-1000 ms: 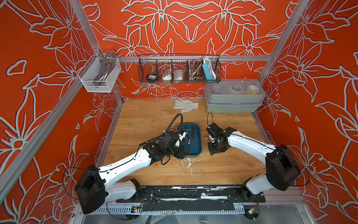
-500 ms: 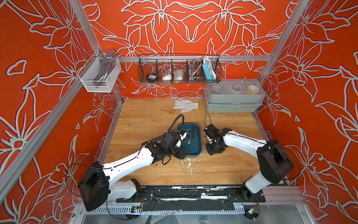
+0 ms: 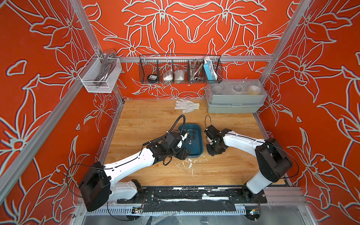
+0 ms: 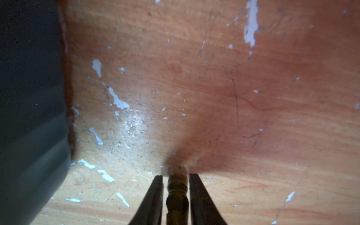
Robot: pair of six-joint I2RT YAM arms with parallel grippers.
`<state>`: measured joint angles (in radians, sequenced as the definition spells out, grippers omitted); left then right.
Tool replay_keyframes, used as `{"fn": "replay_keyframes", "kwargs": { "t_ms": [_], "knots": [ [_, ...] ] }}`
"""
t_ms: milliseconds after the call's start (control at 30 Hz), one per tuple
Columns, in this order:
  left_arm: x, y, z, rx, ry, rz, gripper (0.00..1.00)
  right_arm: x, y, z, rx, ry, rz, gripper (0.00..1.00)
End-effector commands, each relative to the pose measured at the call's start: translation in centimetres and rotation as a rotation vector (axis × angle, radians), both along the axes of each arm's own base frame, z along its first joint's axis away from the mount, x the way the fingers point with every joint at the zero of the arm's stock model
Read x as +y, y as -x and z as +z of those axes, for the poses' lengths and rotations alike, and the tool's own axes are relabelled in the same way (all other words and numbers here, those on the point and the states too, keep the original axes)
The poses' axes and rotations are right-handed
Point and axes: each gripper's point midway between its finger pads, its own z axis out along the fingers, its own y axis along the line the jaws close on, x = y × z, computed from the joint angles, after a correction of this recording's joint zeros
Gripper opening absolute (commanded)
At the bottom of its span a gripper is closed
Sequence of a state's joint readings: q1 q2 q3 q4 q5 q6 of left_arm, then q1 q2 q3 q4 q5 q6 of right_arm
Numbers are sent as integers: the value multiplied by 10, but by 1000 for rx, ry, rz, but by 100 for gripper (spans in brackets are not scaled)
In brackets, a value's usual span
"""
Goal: Put the chess pieces into the storage box
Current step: Pick up the chess piece at the center of the board.
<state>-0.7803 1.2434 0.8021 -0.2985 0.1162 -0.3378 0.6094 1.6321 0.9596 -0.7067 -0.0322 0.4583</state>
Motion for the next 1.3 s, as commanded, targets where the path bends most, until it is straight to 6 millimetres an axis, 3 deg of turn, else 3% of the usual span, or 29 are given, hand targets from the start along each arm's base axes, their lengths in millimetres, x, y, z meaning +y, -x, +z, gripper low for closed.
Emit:
{"fn": "replay_keyframes", "kwargs": {
  "t_ms": [0,600,867,1033,1267],
  "knots": [
    [1,1,-5,1,-15,-1,60,-5,3,-1,2,20,-2,26],
    [8,-3,1,-16,-21,43,60,-8,5,12,-15,24,5,22],
    [22,-14,9,48,62,131,61,-3,-4,50,-69,-3,22,21],
    [38,-23,7,63,86,186,61,9,-16,81,-126,-25,49,21],
    [55,-24,2,86,80,246,61,33,-29,110,-175,-47,103,20]
  ]
}}
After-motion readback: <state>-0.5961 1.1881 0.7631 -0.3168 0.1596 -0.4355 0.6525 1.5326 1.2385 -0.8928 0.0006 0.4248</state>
